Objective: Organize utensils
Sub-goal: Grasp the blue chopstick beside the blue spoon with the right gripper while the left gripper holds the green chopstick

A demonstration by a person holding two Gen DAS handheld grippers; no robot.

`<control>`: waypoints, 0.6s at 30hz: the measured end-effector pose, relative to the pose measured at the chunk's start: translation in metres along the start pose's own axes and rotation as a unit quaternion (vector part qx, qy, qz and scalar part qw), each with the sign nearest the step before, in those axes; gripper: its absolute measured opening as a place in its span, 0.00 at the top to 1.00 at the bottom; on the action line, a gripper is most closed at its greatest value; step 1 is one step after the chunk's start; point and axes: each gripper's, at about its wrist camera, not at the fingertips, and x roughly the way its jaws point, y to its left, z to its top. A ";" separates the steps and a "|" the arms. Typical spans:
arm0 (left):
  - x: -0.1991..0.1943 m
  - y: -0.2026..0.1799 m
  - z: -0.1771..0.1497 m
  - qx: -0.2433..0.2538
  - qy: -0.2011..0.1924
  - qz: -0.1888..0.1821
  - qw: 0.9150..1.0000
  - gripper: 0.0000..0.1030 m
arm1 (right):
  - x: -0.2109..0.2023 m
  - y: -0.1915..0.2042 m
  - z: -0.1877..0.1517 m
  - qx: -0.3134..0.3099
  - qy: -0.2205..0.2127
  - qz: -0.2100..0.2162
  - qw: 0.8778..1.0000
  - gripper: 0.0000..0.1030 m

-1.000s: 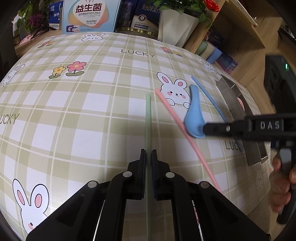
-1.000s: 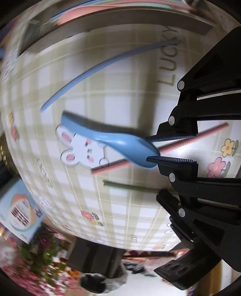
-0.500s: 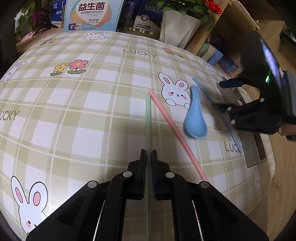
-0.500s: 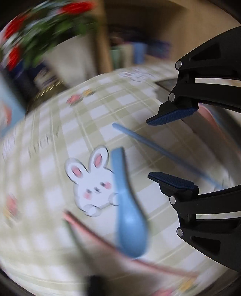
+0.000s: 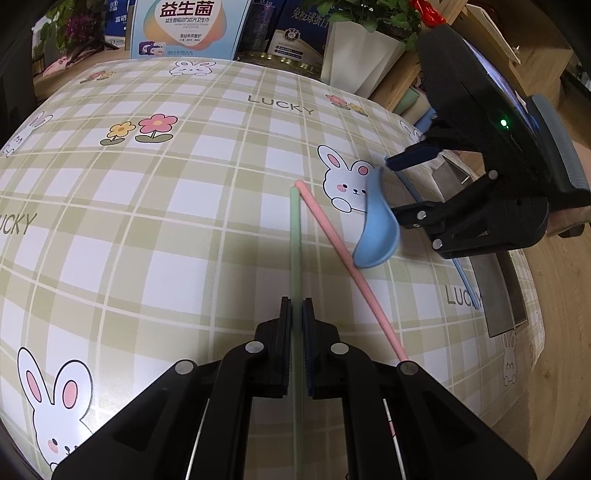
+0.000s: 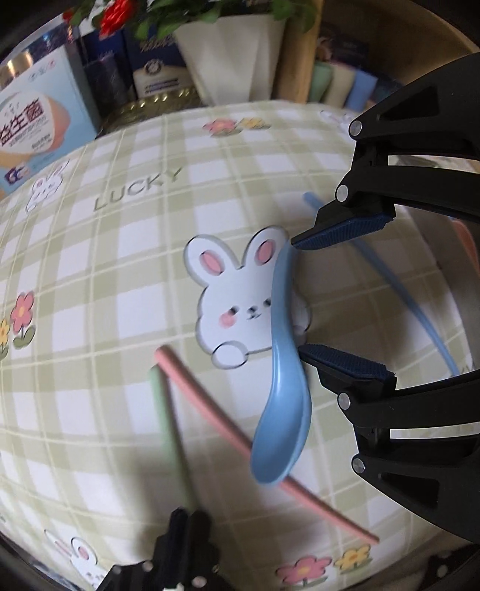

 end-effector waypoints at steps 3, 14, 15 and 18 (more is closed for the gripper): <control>0.000 0.001 0.000 -0.003 0.001 -0.002 1.000 0.93 | 0.003 0.005 0.008 -0.016 0.001 -0.001 1.000 0.50; 0.000 0.002 0.001 -0.009 0.000 -0.004 1.000 0.93 | -0.004 -0.022 0.010 0.092 -0.028 0.044 0.994 0.50; 0.001 0.002 0.001 -0.010 0.001 -0.005 1.000 0.93 | -0.005 -0.024 0.007 0.099 -0.031 0.046 0.994 0.50; 0.001 0.002 0.002 -0.011 0.002 -0.006 1.000 0.93 | -0.004 -0.028 0.003 0.124 -0.035 0.055 0.990 0.50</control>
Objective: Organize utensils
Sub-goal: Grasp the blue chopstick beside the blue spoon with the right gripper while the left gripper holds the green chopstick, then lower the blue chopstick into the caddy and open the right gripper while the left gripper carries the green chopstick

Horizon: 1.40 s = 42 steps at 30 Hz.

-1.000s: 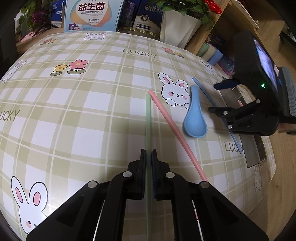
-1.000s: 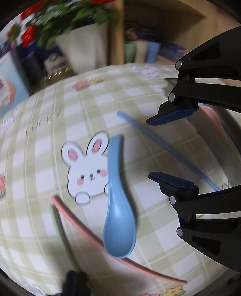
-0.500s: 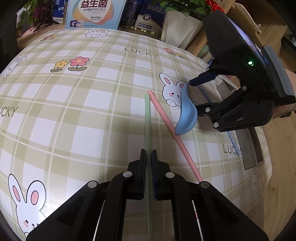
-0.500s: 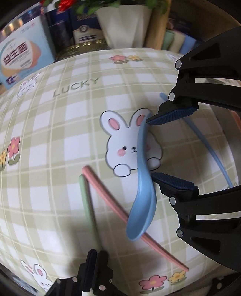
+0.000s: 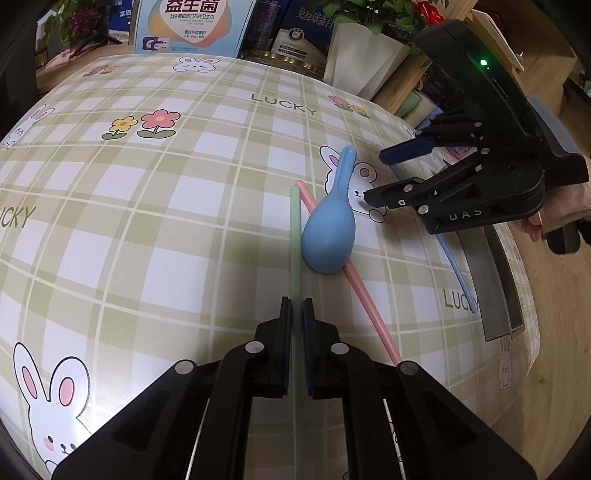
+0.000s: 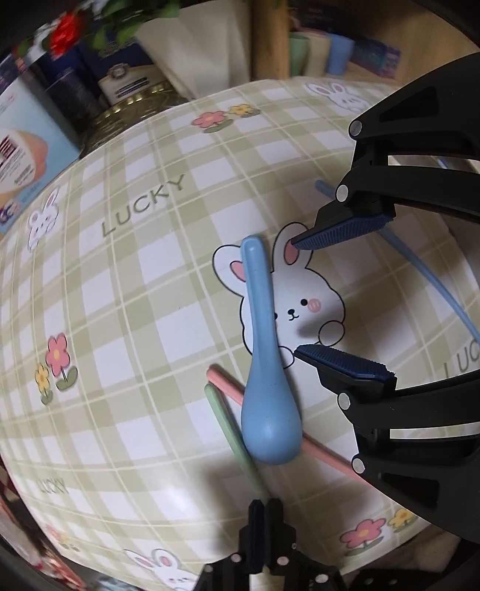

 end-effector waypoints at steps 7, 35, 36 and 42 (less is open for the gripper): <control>0.000 -0.001 0.000 0.003 -0.001 0.005 1.000 0.93 | 0.011 -0.017 -0.014 0.063 0.030 -0.022 0.997 0.50; 0.000 -0.003 -0.002 0.008 -0.005 0.013 1.000 0.93 | 0.003 -0.009 -0.144 0.422 -0.096 0.074 0.898 0.94; 0.001 -0.004 -0.003 0.009 -0.006 0.015 1.000 0.93 | 0.002 -0.005 -0.146 0.422 -0.101 0.072 0.898 0.94; 0.001 -0.007 -0.001 0.013 -0.005 0.021 1.000 0.94 | -0.001 0.011 -0.163 0.455 -0.141 0.084 0.875 0.94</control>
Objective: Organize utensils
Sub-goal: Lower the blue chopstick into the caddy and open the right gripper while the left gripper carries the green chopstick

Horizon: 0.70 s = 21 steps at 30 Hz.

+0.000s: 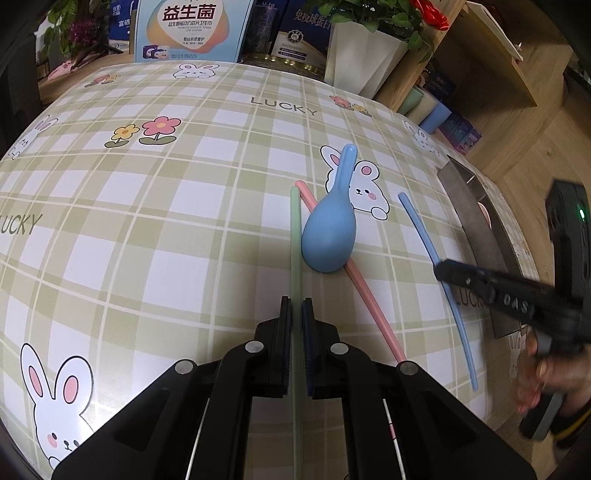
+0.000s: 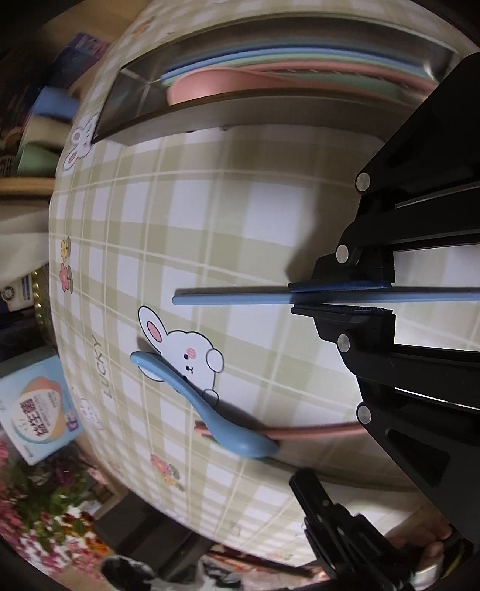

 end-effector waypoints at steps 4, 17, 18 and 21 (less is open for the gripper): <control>-0.001 0.003 0.003 -0.018 0.008 0.000 1.000 0.95 | -0.003 -0.005 -0.008 0.035 -0.014 0.031 0.999 0.94; -0.051 0.000 0.022 -0.036 -0.051 0.024 0.998 0.95 | -0.039 -0.004 -0.007 0.048 -0.083 0.088 0.992 0.94; -0.053 -0.002 0.024 -0.035 -0.053 0.023 0.998 0.95 | -0.043 -0.006 -0.007 0.050 -0.089 0.090 0.991 0.94; -0.057 -0.011 0.028 -0.029 -0.058 0.023 0.998 0.95 | -0.055 -0.019 -0.009 0.063 -0.106 0.095 0.988 0.94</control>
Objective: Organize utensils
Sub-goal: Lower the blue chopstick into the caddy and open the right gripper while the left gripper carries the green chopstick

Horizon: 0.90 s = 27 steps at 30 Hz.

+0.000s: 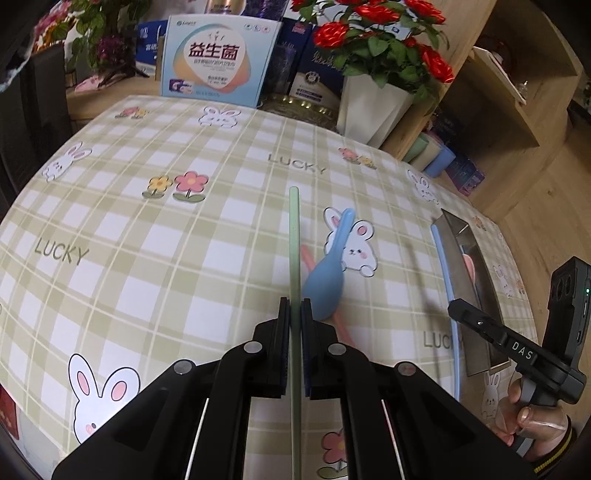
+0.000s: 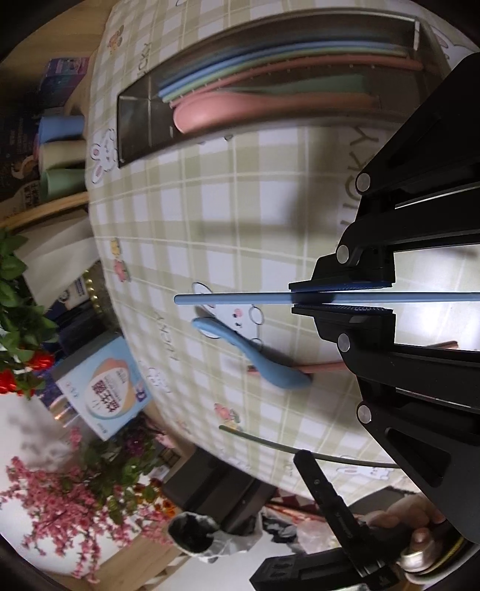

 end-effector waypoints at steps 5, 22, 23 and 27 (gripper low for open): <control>-0.002 -0.018 0.006 0.007 -0.004 -0.006 1.000 0.95 | -0.029 -0.031 0.010 0.028 -0.042 -0.009 0.999 0.94; 0.025 -0.094 0.021 0.044 0.023 -0.035 0.998 0.95 | -0.054 -0.139 0.050 0.025 -0.060 -0.121 0.991 0.94; 0.028 -0.100 0.022 0.046 0.026 -0.038 0.998 0.95 | -0.049 -0.140 0.051 0.018 -0.054 -0.124 0.991 0.94; 0.038 -0.116 0.025 0.050 0.036 -0.046 0.997 0.95 | -0.037 -0.141 0.050 0.010 -0.040 -0.123 0.992 0.94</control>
